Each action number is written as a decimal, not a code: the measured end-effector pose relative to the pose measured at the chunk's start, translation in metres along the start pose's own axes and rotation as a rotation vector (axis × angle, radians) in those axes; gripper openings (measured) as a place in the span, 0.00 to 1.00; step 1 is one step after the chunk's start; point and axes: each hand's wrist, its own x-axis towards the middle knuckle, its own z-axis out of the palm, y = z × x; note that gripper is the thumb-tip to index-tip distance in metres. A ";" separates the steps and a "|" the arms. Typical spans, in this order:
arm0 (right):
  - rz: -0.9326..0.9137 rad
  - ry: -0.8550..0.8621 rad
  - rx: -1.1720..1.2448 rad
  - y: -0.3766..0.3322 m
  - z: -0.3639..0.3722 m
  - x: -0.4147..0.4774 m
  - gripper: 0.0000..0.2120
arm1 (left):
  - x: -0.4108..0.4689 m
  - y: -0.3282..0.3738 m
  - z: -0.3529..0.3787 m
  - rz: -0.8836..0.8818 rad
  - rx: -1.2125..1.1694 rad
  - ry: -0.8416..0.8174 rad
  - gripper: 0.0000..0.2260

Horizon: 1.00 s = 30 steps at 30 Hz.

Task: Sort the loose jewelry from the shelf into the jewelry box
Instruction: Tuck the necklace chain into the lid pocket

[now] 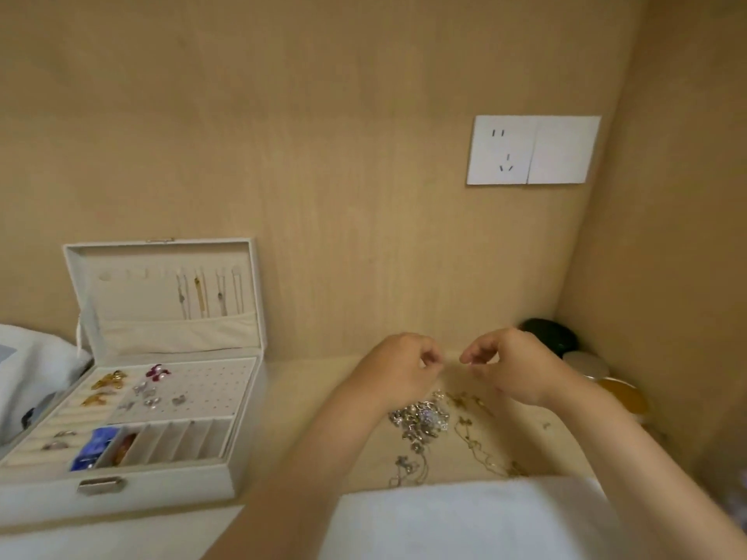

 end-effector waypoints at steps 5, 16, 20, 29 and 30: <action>0.050 -0.034 -0.010 0.028 0.008 -0.010 0.05 | 0.016 0.017 0.044 -0.023 0.053 -0.079 0.08; 0.059 -0.072 -0.034 0.038 0.023 -0.009 0.03 | 0.015 -0.009 0.060 0.012 0.181 -0.102 0.10; 0.054 -0.073 -0.040 0.040 0.023 -0.009 0.04 | 0.015 -0.012 0.058 0.003 0.241 -0.119 0.12; 0.152 0.048 -0.131 0.048 -0.005 -0.009 0.17 | 0.019 0.009 0.077 0.110 0.147 -0.036 0.14; 0.182 0.005 -0.159 0.046 -0.005 -0.007 0.16 | 0.021 0.013 0.080 0.112 0.128 -0.052 0.14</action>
